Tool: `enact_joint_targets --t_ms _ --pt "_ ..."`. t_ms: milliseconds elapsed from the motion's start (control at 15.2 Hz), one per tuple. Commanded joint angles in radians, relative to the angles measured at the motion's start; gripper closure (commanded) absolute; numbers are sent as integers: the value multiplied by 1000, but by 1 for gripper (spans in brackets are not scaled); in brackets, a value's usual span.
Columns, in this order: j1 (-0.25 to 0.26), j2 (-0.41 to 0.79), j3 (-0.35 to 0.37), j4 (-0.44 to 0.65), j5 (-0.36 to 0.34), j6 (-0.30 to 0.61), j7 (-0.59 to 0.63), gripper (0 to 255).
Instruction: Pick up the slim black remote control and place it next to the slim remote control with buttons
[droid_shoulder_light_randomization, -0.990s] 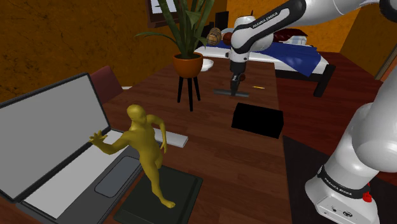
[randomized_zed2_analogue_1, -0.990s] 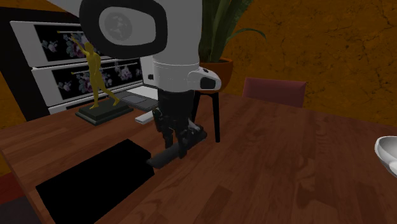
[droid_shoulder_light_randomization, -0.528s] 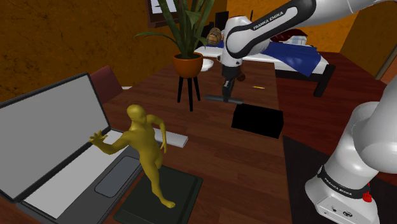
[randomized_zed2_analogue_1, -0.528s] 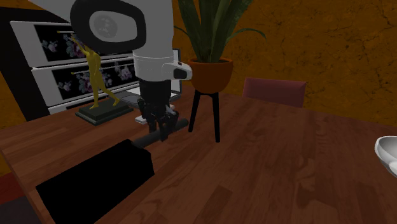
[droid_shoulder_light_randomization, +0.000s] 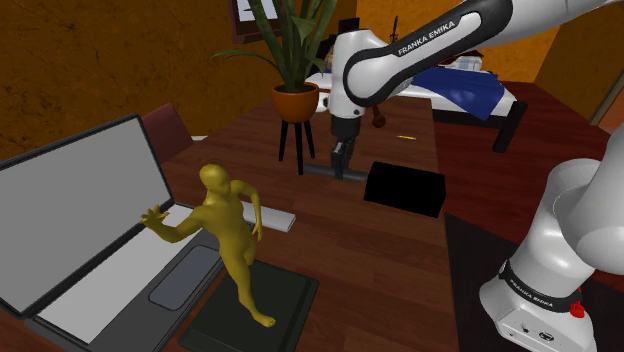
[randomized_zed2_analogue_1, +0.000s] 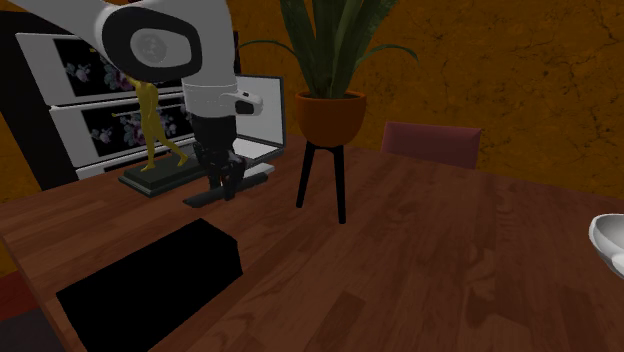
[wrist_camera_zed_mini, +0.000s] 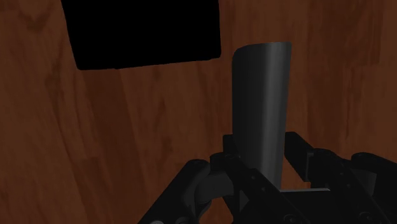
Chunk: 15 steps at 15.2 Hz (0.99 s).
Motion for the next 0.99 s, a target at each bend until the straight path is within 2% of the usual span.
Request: enact_joint_targets --t_ms 0,924 --pt "27 6 32 8 7 3 56 255" --pt "29 112 33 -78 27 193 32 255"
